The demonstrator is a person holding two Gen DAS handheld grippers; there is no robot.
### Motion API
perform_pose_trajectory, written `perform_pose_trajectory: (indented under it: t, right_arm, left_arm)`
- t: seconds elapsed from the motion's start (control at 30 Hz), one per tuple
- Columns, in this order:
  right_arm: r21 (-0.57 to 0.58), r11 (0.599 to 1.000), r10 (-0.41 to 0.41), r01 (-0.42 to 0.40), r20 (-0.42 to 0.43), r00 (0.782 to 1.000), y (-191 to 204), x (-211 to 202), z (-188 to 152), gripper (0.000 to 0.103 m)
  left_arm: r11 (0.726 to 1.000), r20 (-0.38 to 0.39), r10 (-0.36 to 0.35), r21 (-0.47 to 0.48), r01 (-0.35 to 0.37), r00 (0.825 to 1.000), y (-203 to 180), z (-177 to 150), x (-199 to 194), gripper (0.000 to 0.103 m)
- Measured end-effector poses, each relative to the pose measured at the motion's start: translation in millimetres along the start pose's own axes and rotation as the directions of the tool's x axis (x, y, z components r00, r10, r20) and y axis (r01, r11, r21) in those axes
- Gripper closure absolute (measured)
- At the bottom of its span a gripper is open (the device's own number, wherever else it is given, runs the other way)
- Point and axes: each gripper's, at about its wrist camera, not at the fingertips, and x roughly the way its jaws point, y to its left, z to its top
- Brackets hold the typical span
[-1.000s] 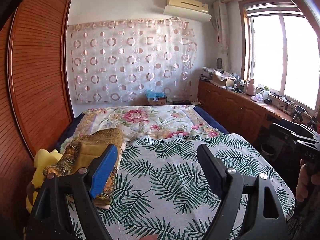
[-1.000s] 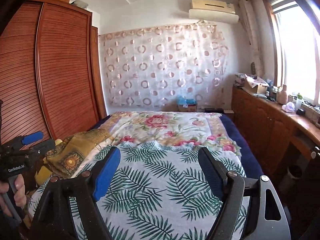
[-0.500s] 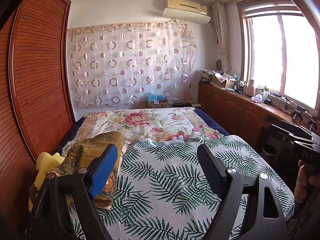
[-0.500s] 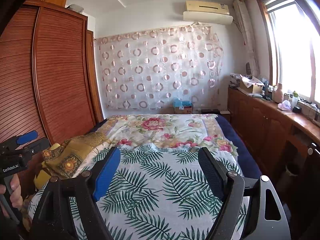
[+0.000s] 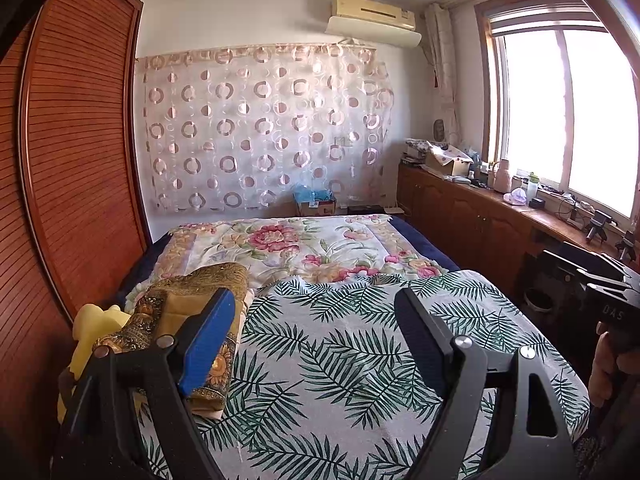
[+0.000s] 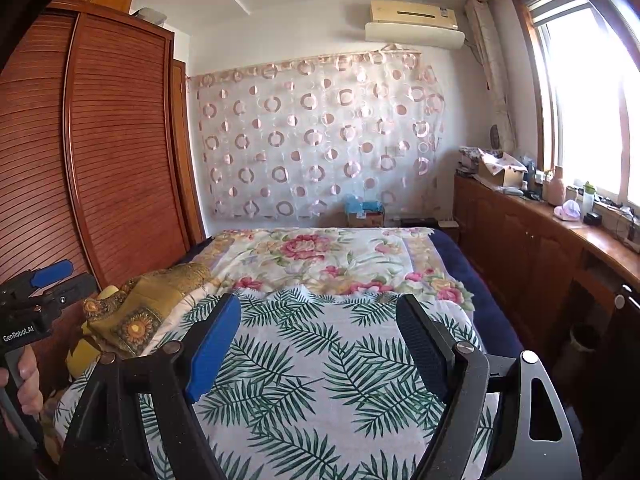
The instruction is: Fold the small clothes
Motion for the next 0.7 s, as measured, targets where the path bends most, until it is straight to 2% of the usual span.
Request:
perform_pose_trajectory:
  t: [0.7]
  right_arm:
    - [-0.01, 1.0, 0.001, -0.001, -0.004, 1.0, -9.0, 0.0, 3.3, 0.022]
  left_arm:
    - [1.0, 0.006, -0.003, 0.0, 0.003, 1.0, 0.3, -0.3, -1.0, 0.021]
